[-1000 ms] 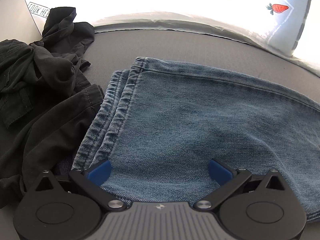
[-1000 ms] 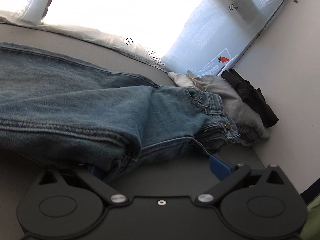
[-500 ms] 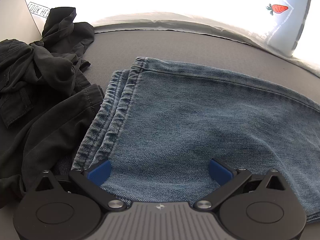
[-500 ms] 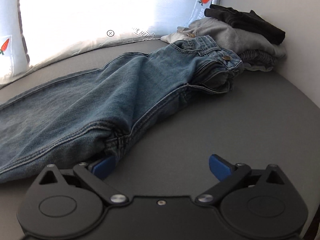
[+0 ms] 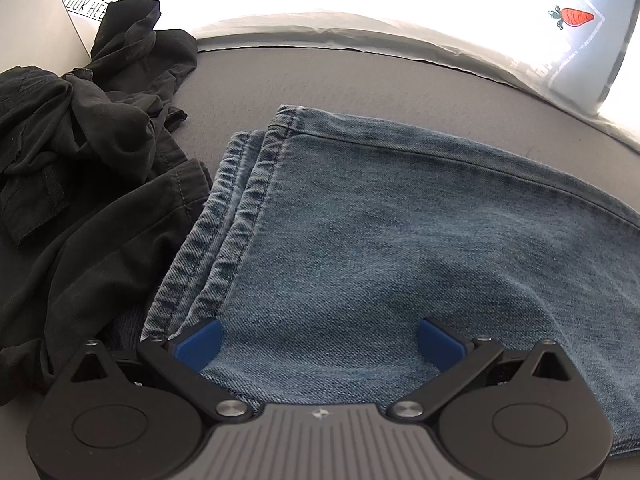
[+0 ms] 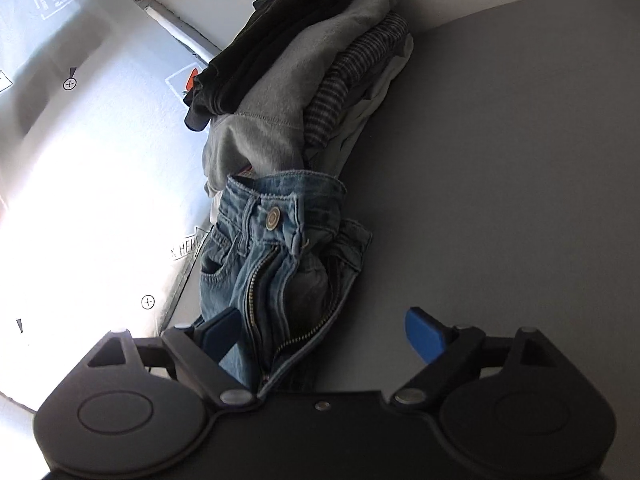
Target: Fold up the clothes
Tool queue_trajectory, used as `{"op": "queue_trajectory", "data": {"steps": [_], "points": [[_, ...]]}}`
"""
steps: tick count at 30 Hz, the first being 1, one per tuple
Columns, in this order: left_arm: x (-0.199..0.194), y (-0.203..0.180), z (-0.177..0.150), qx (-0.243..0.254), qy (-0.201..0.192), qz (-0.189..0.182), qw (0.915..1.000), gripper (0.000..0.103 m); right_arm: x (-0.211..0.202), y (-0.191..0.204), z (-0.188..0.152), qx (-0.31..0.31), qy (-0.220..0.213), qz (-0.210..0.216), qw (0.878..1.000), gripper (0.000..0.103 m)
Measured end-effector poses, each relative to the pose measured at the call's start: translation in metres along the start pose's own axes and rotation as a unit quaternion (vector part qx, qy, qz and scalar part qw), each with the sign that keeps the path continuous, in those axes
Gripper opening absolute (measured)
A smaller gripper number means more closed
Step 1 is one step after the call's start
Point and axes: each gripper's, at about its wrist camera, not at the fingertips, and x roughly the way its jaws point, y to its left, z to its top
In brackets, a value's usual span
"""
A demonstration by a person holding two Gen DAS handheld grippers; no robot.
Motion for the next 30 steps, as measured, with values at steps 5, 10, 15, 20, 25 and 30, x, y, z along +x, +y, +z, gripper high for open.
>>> {"op": "queue_trajectory", "data": {"steps": [5,10,15,20,25,30], "points": [[0.002,0.001,0.004,-0.006,0.012,0.002,0.9999,0.103,0.053,0.028,0.017,-0.070,0.004,-0.019,0.997,0.095],[0.001,0.000,0.005,-0.016,0.016,0.007,0.9997,0.103,0.081,0.034,0.018,-0.063,-0.015,-0.038,0.997,0.100],[0.002,0.002,0.008,-0.017,0.021,0.006,0.9996,0.103,0.078,0.020,0.028,0.004,0.000,0.011,1.000,0.033],[0.004,0.004,0.009,-0.011,0.022,0.001,0.9997,0.103,0.034,0.037,0.037,-0.052,-0.028,0.017,0.998,0.027],[0.006,0.006,0.011,-0.004,0.027,-0.002,0.9996,0.103,-0.030,0.028,0.035,-0.030,-0.070,0.030,0.997,0.026],[0.006,0.006,0.013,0.003,0.031,-0.006,0.9995,0.103,-0.067,0.002,0.034,-0.047,-0.093,-0.006,0.995,0.026]]}}
